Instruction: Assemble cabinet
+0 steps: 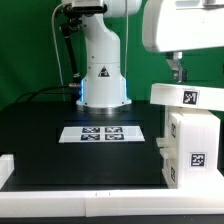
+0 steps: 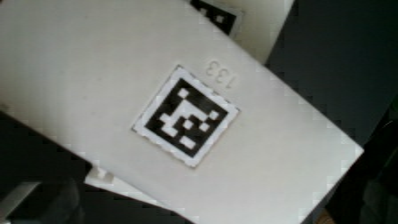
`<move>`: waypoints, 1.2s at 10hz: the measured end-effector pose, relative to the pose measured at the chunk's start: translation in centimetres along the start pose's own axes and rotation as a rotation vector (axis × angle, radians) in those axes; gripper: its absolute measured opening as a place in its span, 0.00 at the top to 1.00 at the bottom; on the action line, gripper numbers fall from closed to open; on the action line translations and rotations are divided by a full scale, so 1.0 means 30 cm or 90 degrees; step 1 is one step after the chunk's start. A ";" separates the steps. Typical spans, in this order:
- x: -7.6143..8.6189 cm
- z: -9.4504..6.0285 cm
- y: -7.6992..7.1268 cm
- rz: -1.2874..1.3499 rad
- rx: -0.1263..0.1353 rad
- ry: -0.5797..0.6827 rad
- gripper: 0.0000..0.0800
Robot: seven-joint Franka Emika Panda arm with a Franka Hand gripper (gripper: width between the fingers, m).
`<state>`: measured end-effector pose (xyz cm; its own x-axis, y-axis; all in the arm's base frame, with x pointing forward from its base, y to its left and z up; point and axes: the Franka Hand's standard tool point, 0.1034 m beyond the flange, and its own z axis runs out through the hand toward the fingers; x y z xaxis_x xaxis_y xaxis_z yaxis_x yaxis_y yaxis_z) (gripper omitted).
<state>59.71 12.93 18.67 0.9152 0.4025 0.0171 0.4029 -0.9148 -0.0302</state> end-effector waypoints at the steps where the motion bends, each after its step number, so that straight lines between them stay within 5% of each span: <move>1: -0.001 0.001 0.003 -0.052 0.000 0.000 0.00; 6: -0.015 0.044 0.022 -0.423 -0.029 -0.016 0.00; 12: -0.059 0.098 0.030 -0.551 -0.031 -0.036 0.00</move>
Offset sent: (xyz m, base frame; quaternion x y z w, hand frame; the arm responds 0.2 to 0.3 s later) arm -0.0060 0.0062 -0.0048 -0.0199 0.0130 -0.3025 0.9529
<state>58.45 11.49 15.68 0.2861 0.9575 -0.0357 0.9582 -0.2858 0.0130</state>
